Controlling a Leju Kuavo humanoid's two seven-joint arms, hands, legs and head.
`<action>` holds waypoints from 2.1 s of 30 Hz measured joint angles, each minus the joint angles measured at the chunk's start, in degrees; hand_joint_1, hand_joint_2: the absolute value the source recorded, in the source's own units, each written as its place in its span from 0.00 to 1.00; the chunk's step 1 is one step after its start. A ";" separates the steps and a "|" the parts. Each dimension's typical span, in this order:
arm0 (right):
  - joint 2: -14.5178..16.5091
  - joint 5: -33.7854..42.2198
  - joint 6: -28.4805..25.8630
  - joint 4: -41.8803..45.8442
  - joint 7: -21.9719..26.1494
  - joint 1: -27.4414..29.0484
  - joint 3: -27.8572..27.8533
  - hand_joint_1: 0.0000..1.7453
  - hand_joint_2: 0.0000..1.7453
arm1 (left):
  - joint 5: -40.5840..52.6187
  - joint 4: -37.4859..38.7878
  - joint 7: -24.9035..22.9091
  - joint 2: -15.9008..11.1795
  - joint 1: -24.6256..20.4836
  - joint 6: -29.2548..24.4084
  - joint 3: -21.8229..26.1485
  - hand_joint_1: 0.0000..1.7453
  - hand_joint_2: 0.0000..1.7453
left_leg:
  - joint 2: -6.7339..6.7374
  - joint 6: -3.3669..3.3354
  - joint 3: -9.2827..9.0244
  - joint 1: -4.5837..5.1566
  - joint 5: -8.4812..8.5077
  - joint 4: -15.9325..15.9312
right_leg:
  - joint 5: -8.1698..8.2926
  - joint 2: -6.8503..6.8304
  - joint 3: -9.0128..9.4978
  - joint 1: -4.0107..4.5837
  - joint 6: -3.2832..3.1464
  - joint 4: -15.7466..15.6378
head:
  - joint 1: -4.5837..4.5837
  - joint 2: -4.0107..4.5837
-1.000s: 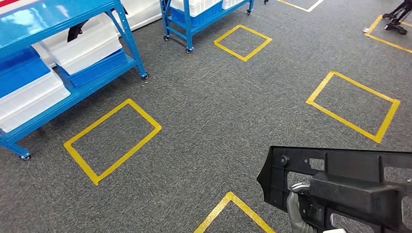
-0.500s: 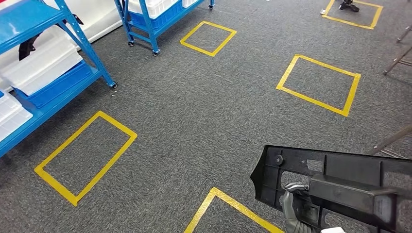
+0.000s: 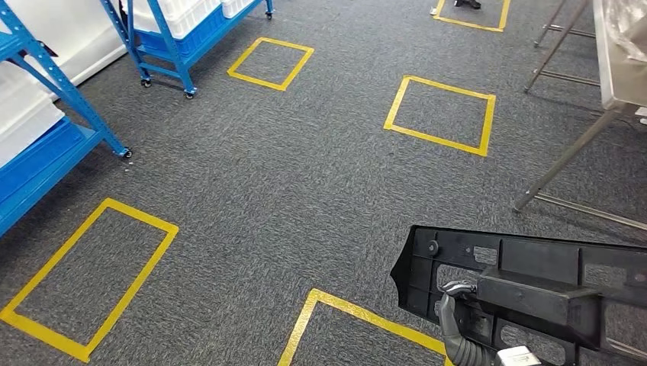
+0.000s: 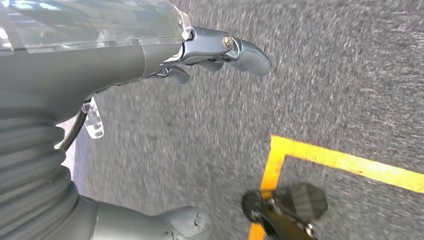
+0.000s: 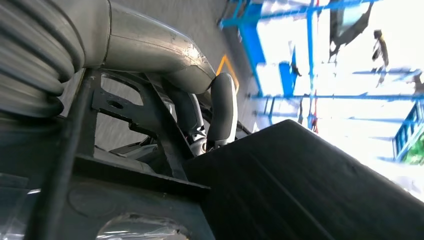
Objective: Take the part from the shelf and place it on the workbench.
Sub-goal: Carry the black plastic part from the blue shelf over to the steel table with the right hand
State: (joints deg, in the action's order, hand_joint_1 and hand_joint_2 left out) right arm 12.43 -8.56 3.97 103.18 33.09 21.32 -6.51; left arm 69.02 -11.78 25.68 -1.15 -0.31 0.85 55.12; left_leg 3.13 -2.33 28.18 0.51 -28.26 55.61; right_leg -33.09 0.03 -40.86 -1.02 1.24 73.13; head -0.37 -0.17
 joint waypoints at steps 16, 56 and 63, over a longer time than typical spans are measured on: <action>-1.37 -0.92 -5.76 0.15 -0.27 0.58 3.93 1.00 1.00 | 6.65 -0.01 -4.92 4.91 -0.67 -8.79 -2.64 0.00 1.00 | -3.03 2.89 5.55 -0.72 -6.87 15.24 | 6.04 2.94 6.94 0.43 -2.99 -13.81 | -0.60 0.00; -1.54 -2.14 -5.80 7.15 -1.85 5.04 5.07 1.00 1.00 | 10.42 0.05 -7.80 11.92 -3.26 -9.99 -6.68 0.00 1.00 | -4.60 0.73 0.06 -0.93 -0.80 1.10 | 4.64 4.06 4.78 0.19 0.25 -11.07 | -0.42 0.00; -1.54 -2.22 -5.76 6.97 -1.88 5.14 5.07 1.00 1.00 | 10.79 0.04 -7.52 12.01 -3.05 -10.26 -6.70 0.00 1.00 | 1.18 0.63 0.40 -0.49 -0.82 1.19 | 2.87 -1.12 4.19 0.06 0.94 -5.59 | -0.07 -0.01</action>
State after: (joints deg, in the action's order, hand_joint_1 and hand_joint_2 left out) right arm 10.88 -10.78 -1.79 110.14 31.21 26.46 -1.44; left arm 79.81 -11.73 18.16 10.86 -3.35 -9.41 48.42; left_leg 4.32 -1.70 28.57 0.02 -29.09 56.80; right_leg -30.23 -1.09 -36.68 -0.95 2.18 67.53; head -0.44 -0.17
